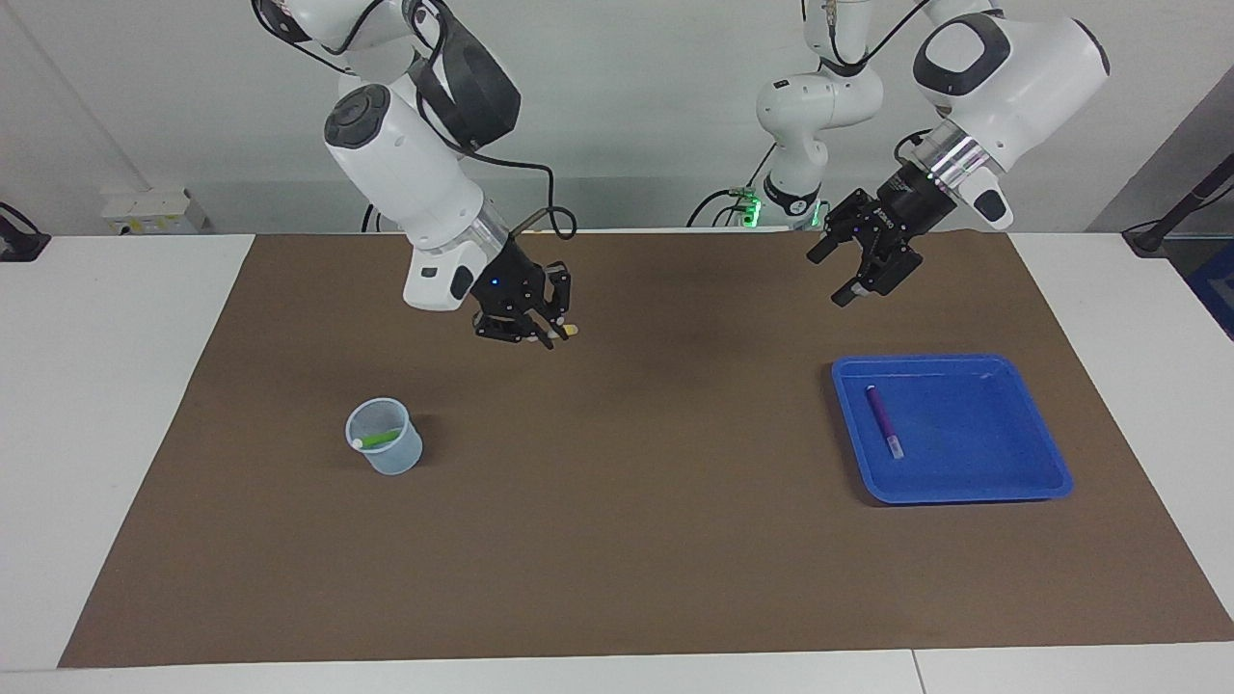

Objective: Right arm passes pens to left for tray arrangement
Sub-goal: 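Carry the yellow pen with the right gripper while the left gripper approaches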

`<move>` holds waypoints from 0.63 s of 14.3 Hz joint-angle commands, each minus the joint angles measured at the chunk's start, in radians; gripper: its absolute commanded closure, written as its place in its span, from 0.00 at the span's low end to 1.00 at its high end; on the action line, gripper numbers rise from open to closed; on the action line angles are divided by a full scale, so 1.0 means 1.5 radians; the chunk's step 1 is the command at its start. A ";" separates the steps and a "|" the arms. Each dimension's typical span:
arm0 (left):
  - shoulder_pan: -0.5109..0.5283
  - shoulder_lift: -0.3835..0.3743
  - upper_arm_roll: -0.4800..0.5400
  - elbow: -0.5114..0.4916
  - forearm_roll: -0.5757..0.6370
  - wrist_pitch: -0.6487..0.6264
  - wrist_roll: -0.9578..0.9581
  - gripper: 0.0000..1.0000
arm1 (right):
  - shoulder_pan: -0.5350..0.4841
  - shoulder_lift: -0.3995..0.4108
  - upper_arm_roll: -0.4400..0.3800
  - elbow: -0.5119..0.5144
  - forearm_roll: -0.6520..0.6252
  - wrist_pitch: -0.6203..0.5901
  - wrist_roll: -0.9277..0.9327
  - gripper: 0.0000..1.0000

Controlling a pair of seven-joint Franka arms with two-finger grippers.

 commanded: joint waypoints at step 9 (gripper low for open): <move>-0.109 -0.027 0.004 -0.074 -0.018 0.155 -0.160 0.01 | 0.050 0.004 0.050 0.004 0.084 0.125 0.339 1.00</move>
